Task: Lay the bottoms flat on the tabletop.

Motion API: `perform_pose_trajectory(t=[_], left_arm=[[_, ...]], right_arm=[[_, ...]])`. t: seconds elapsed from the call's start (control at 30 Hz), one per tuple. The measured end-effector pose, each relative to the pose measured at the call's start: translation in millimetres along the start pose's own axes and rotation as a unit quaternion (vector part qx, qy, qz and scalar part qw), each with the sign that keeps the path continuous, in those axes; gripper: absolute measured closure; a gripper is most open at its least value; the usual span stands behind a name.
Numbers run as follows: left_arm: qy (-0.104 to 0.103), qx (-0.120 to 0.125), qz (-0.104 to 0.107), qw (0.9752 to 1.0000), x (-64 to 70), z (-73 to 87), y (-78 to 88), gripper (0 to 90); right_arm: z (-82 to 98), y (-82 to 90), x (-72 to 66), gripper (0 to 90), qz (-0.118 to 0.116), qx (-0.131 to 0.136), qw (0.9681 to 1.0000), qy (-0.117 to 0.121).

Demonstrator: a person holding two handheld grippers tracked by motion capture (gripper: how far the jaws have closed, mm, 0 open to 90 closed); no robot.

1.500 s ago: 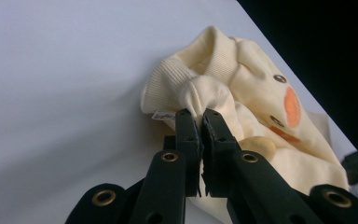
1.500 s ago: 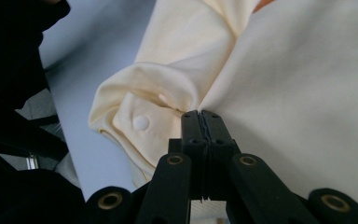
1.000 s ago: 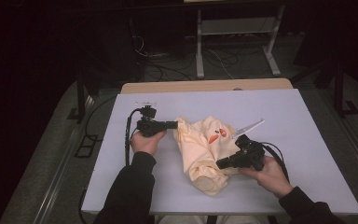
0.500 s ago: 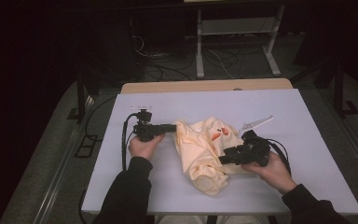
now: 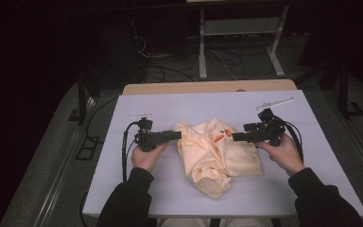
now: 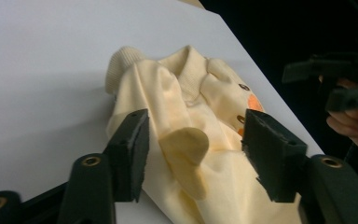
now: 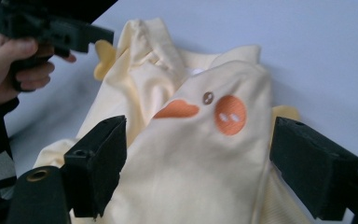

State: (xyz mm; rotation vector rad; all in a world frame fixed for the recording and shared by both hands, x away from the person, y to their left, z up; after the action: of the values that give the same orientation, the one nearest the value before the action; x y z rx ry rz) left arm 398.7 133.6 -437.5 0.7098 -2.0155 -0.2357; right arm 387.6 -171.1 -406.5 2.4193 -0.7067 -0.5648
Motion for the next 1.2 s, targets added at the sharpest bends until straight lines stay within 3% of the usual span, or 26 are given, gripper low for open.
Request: perform_pose_trajectory(t=[0.23, 0.47, 0.6, 0.73, 0.77, 0.93, 0.97, 1.0, 1.03, 1.07, 1.2], left_arm=[[0.003, -0.008, -0.002, 1.0, -4.6, 11.2, -6.2, 36.9], [0.004, -0.033, -0.009, 0.9994, -10.4, 23.4, -14.4, 39.0], [0.003, -0.031, -0.016, 0.9994, -13.4, 23.3, -16.4, 46.6], [0.014, -0.031, -0.016, 0.9993, -19.9, 22.1, -16.1, 56.0], [0.013, -0.031, -0.016, 0.9993, -21.4, 21.6, -16.0, 59.1], [0.027, -0.027, -0.001, 0.9993, -25.6, 18.5, -15.9, 76.1], [0.027, -0.027, -0.001, 0.9993, -25.6, 18.5, -15.9, 79.3], [0.027, -0.027, -0.002, 0.9993, -25.8, 17.9, -15.6, 81.9], [0.024, -0.027, -0.004, 0.9993, -25.4, 17.3, -14.8, 81.9], [0.019, -0.03, -0.004, 0.9994, -23.1, 16.0, -13.7, 82.9], [-0.001, -0.042, -0.008, 0.9991, -18.1, 12.0, -9.0, 83.3]], right_arm=[[1.0, -7.1, 27.5, 14.3, -0.003, -0.002, 0.9995, -0.03], [2.0, -16.9, 41.3, 14.3, 0.0, 0.003, 0.9992, -0.041], [2.6, -30.3, 51.5, 14.3, -0.005, 0.0, 0.9986, -0.053], [4.8, -47.5, 61.2, 17.4, -0.01, -0.028, 0.9969, -0.073], [5.3, -51.7, 62.6, 22.1, -0.01, -0.032, 0.9966, -0.075], [9.3, -66.3, 56.6, 51.5, -0.058, -0.047, 0.9948, -0.069], [9.3, -66.3, 56.6, 51.5, -0.058, -0.047, 0.9948, -0.069], [10.0, -68.2, 54.8, 68.1, -0.062, -0.055, 0.9944, -0.067], [10.0, -68.2, 54.8, 68.1, -0.062, -0.055, 0.9944, -0.067], [7.8, -65.1, 55.6, 78.5, -0.062, -0.042, 0.9947, -0.071], [5.0, -56.6, 60.1, 81.2, -0.048, -0.029, 0.9956, -0.075]])
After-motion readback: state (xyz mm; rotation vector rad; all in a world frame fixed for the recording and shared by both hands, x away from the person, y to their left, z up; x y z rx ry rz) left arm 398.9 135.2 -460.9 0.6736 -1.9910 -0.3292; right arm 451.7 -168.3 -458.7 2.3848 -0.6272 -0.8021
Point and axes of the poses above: each handheld gripper's, and its own axes: y roughly backward along the jaws, z roughly out of its underside, x roughly to its right, the point moved 6 cm from there along -y, roughly forward along the jaws, and after that the axes turned 12 degrees about y, right-handed, at the moved point
